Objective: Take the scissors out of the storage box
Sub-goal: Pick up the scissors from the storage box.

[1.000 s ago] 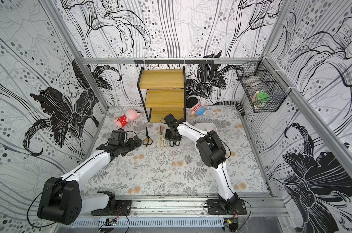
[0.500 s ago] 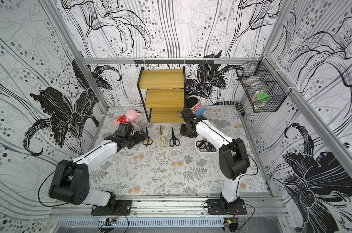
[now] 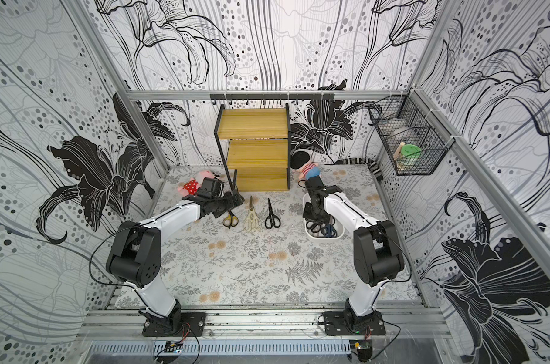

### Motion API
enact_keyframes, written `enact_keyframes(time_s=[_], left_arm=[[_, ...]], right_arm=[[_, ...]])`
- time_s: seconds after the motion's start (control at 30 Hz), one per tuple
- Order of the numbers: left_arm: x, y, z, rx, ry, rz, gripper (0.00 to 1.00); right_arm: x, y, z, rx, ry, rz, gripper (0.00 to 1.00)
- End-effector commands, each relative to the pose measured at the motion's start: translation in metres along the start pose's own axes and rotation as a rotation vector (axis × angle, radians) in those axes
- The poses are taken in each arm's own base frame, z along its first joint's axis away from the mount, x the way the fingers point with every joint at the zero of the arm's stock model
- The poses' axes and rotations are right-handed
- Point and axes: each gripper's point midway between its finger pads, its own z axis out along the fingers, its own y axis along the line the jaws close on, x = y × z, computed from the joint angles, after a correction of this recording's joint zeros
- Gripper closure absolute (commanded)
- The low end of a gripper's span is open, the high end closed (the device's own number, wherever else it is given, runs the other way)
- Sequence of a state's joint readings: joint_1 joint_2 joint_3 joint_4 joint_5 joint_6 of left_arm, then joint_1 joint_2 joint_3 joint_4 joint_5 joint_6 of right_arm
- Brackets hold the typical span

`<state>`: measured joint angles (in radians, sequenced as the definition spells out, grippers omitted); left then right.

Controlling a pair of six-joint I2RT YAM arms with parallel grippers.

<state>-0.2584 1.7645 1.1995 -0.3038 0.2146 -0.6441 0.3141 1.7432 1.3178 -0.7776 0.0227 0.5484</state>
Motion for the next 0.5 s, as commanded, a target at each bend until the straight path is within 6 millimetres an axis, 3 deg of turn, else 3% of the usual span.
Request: enact_keyframes(time_s=[0.0,0.47], left_arm=[[-0.012,-0.013,0.005,0.040,-0.018,0.015,0.02],[-0.022,-0.017,0.021,0.029,-0.007,0.014,0.02]], right_arm=[[0.005,-0.014,0.006,-0.014,0.036,-0.063,0.79],[-0.012,-0.036,0.041,0.010,0.110,-0.166,0.80]])
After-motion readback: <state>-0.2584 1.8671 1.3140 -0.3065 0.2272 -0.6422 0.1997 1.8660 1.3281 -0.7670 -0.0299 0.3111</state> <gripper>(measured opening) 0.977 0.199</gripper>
